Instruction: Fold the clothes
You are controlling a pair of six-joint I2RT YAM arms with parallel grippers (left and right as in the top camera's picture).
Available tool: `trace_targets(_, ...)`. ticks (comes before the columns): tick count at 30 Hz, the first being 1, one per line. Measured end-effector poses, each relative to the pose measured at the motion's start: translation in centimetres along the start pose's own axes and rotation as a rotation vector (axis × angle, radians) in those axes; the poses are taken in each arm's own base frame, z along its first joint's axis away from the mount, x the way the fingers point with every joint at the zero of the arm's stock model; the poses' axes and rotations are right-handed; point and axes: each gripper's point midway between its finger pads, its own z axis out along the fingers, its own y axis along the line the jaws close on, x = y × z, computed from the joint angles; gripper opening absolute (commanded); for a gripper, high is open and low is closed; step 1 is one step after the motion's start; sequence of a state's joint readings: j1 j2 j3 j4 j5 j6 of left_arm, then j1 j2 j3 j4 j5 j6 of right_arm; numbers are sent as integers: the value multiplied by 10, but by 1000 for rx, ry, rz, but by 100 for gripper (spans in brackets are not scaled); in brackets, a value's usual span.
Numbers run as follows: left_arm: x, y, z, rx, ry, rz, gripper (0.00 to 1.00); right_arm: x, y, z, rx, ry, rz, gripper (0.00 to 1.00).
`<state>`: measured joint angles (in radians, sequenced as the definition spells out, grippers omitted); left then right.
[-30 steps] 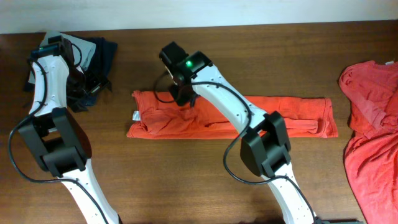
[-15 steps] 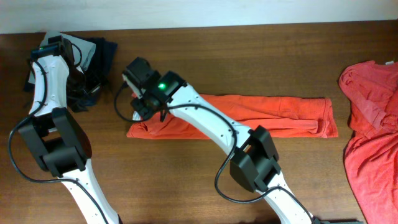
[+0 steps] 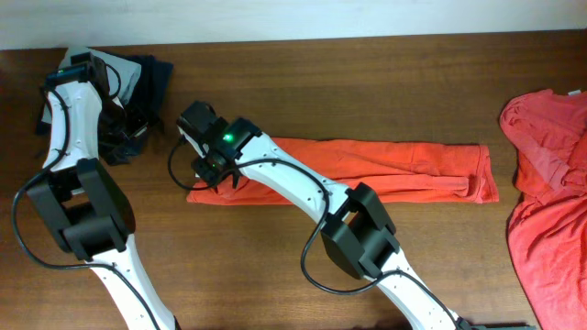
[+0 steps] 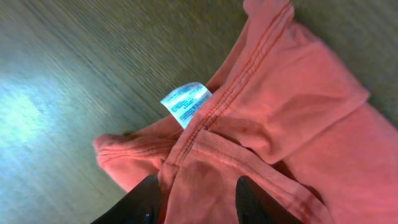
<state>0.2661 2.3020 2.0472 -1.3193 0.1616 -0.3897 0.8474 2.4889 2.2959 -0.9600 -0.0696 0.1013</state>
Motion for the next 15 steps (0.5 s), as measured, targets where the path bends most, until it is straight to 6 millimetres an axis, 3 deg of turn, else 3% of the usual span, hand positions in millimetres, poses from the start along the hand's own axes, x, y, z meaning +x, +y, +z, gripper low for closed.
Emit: trace_targets(15, 0, 0, 0, 0, 0, 0, 99, 4, -1, 14, 9, 12, 0, 45)
